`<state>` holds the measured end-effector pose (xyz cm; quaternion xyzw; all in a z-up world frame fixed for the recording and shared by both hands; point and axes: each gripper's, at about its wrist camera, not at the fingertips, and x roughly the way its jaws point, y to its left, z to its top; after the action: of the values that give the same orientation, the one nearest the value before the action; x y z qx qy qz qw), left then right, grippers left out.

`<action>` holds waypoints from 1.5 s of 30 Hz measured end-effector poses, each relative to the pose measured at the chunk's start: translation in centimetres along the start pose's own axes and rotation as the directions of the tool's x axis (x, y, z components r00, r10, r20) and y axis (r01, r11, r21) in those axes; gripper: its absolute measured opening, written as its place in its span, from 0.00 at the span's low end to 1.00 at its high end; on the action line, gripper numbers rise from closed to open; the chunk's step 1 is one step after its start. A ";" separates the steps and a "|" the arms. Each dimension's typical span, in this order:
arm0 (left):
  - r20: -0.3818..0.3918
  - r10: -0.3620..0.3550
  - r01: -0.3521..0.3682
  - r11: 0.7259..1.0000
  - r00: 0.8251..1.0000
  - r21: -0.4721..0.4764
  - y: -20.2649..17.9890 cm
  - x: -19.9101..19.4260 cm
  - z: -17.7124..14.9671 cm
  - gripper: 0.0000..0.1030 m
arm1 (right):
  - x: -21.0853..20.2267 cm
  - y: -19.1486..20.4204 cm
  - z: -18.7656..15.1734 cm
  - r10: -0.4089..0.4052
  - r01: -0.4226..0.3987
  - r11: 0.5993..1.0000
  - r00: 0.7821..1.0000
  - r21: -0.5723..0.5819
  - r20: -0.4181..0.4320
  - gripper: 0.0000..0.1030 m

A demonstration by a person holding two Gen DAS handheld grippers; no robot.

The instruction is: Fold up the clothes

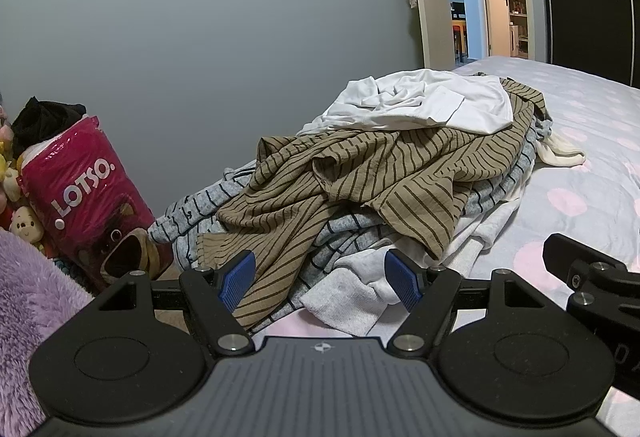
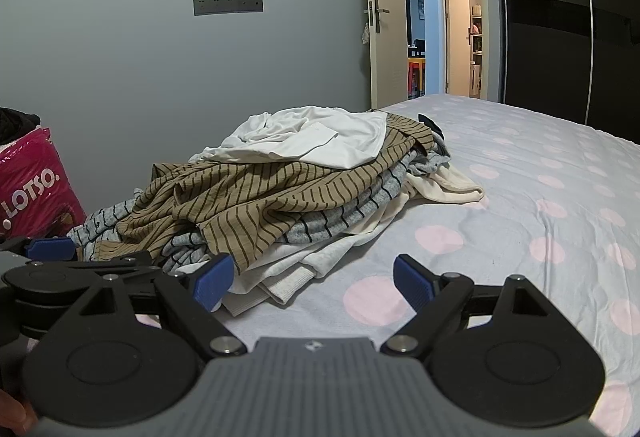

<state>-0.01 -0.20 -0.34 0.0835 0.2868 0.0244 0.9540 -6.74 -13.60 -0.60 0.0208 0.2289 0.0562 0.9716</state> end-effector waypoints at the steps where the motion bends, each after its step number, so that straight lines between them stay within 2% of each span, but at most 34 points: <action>1: 0.000 0.000 0.000 1.000 1.000 0.000 0.0 0.0 0.0 0.68 | 0.0 0.0 0.0 0.000 0.000 1.000 1.000 0.000 0.000 0.86; 24: -0.014 -0.002 0.002 1.000 1.000 0.001 -0.2 0.5 -0.3 0.68 | 0.4 0.0 -0.2 -0.007 0.007 1.000 1.000 0.002 -0.010 0.86; 42: -0.073 -0.001 0.001 1.000 0.997 0.001 0.0 2.2 -0.5 0.68 | 1.6 0.2 -0.4 0.001 -0.001 1.000 0.999 0.002 -0.045 0.86; 45: -0.079 -0.022 0.022 1.000 0.997 -0.001 0.3 2.6 -0.1 0.68 | 2.1 0.3 -0.2 0.003 -0.003 1.000 0.998 0.002 -0.058 0.86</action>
<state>2.08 0.30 -1.75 0.0793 0.3252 0.0174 0.9422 -4.95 -13.09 -1.68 0.0206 0.2571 0.0582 0.9644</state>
